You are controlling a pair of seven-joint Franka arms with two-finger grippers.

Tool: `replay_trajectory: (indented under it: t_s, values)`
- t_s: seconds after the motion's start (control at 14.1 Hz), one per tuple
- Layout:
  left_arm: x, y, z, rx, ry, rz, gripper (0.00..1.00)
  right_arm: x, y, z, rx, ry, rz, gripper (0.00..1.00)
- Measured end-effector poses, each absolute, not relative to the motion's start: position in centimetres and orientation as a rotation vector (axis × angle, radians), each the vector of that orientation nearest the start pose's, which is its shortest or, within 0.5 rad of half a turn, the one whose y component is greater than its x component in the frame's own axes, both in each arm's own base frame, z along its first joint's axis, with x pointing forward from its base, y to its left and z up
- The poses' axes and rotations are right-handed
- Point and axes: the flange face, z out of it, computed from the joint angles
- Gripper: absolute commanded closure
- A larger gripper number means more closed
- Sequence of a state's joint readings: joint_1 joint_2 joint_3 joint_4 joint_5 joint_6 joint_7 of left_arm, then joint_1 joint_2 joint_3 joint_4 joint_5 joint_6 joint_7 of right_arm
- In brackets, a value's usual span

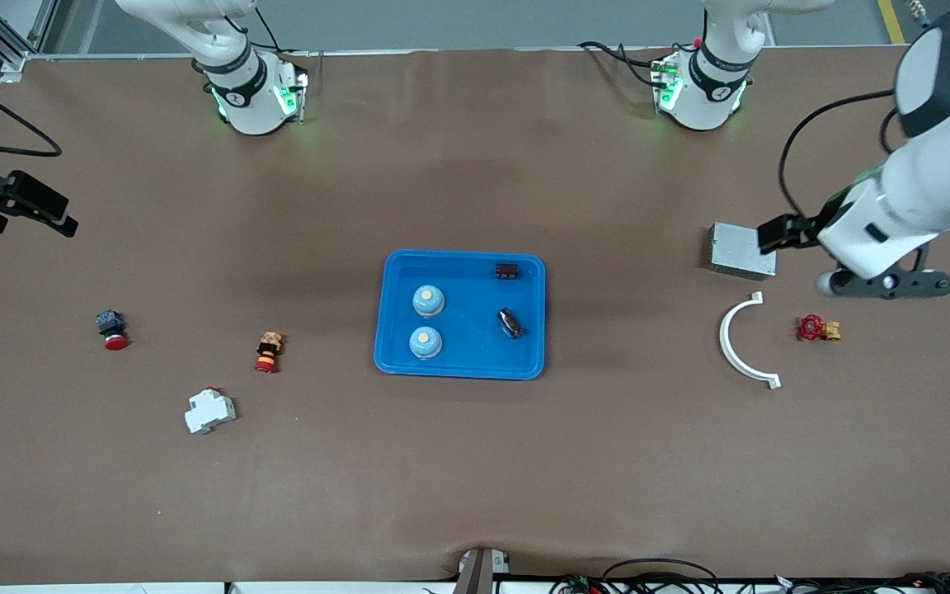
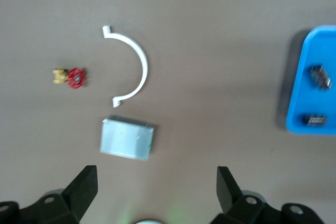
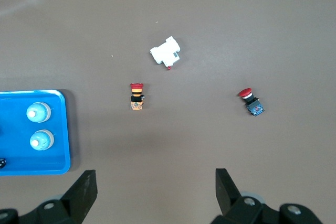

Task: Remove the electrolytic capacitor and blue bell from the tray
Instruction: 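Reach the left gripper into the tray and grasp a brown capacitor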

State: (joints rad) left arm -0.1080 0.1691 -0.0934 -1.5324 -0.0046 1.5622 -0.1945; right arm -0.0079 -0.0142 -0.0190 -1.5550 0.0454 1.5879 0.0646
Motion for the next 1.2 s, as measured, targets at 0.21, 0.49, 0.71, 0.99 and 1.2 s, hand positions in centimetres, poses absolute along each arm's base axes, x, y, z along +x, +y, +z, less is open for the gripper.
replay_trajectory:
  t_s: [0.21, 0.49, 0.71, 0.99, 1.2]
  values:
    - [58.2, -16.9, 51.5, -3.129, -0.147, 0.151, 0.00, 55.2, -1.0, 64.2, -3.091, 0.141, -0.072, 0.00]
    - [56.9, -24.6, 48.3, -3.131, -0.357, 0.113, 0.00, 55.2, -1.0, 64.2, -3.090, 0.140, -0.071, 0.00]
    - [55.3, -31.4, 45.8, -3.133, -0.525, 0.090, 0.00, 55.2, -1.0, 64.2, -3.090, 0.140, -0.071, 0.00]
    - [53.6, -37.4, 40.3, -3.085, -0.713, 0.124, 0.00, 55.2, -0.9, 64.1, -3.089, 0.139, -0.071, 0.00]
    - [53.0, -39.1, 35.9, -3.050, -0.838, 0.136, 0.00, 55.3, -0.7, 63.3, -3.088, 0.135, -0.053, 0.00]
